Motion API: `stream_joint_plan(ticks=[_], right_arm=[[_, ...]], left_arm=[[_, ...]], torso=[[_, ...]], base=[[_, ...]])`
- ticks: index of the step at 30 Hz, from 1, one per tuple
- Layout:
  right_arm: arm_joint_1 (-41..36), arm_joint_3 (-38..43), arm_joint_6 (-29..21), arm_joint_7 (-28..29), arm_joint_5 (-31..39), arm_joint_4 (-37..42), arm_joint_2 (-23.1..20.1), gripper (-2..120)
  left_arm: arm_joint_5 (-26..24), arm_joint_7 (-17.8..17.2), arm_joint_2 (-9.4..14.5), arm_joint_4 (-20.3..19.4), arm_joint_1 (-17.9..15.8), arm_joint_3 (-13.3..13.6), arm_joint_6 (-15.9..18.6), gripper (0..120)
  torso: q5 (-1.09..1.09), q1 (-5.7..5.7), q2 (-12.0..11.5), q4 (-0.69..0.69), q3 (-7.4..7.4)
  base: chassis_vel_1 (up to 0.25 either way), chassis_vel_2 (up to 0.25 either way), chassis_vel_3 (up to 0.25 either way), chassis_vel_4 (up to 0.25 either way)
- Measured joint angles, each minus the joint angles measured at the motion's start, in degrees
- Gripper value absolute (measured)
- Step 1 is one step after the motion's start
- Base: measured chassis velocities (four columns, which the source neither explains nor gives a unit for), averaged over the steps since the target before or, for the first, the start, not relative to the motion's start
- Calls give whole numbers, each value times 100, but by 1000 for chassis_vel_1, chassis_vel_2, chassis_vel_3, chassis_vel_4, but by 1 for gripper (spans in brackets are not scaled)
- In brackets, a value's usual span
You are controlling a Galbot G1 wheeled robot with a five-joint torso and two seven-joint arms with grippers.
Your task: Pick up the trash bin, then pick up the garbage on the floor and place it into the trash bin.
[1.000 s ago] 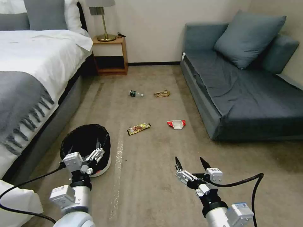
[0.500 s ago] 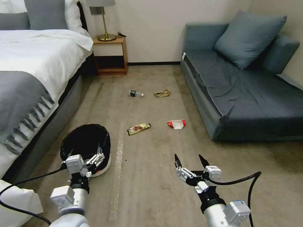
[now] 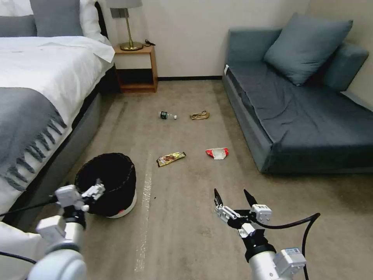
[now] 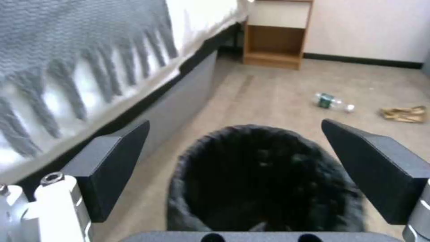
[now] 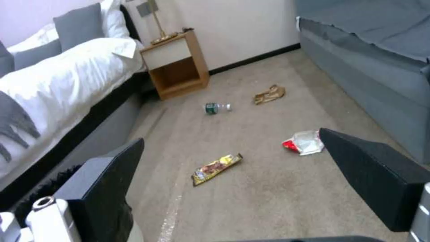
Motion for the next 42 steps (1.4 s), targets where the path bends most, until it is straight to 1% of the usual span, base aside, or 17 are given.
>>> stream_joint_plan(ticks=[3,4,6,12,13,16,17,21,23,25,26,28,30,33,34,38,42], right_arm=[[4,-13,40,0,-30,-9,28,100],[4,-13,40,0,-30,-9,28,100],[6,-16,54,0,-43,-11,41,100],[19,-10,62,0,-51,-26,59,100],[19,-10,62,0,-51,-26,59,100],[26,-3,84,0,-65,-54,71,100],[26,-3,84,0,-65,-54,71,100],[47,10,105,0,-83,-112,97,100],[54,14,106,0,-84,-121,101,100],[83,28,106,-1,-85,-162,120,100],[83,28,106,-1,-85,-162,120,100],[123,42,106,-1,-86,-223,139,100],[141,46,106,-2,-87,-248,146,100],[233,62,64,-2,-94,-364,184,100],[233,62,64,-2,-94,-364,184,100],[337,122,-17,-2,-82,-459,167,100],[376,134,-80,-1,-81,-476,142,100]], left_arm=[[-131,0,199,279,-101,-148,7,96],[-131,0,199,279,-101,-148,7,96],[-209,0,360,490,-221,-191,45,95],[-432,2,707,835,-567,-167,251,94],[-432,2,707,835,-567,-167,251,94],[-685,7,926,979,-819,-76,480,94],[-685,7,926,979,-819,-76,480,94],[-1095,16,1249,1212,-1227,112,945,97],[-1180,14,1289,1259,-1299,142,1033,97],[-1456,-31,1405,1488,-1544,253,1332,98],[-1456,-31,1405,1488,-1544,253,1332,98],[-1657,-60,1466,1713,-1732,357,1602,98],[-1707,-70,1478,1826,-1805,423,1680,98],[-1740,-113,1380,2363,-2076,689,1805,98],[-1740,-113,1380,2363,-2076,689,1805,98],[-1771,-120,1308,2839,-2302,758,1797,100],[-1855,-116,1309,3114,-2520,799,1786,100]], torso=[[0,0,0,0,0],[0,0,0,0,0],[-1,0,0,0,0],[0,0,0,1,0],[0,0,0,1,0],[0,0,0,0,0],[0,0,0,0,0],[0,0,0,-1,0],[0,0,0,-1,0],[0,0,0,-1,0],[0,0,0,-1,0],[0,0,0,0,0],[0,0,0,0,0],[-1,0,0,0,0],[-1,0,0,0,0],[0,0,0,0,0],[0,0,0,1,1]], base=[[0,0,0,0],[0,0,0,0],[0,0,0,0],[0,0,0,0],[0,0,0,0],[0,0,0,0],[0,0,0,0],[0,0,0,0],[0,0,0,0],[0,0,0,0],[0,0,0,0],[0,0,0,0],[0,0,0,0],[0,0,0,0],[0,0,0,0],[0,0,0,0],[0,0,0,0]])
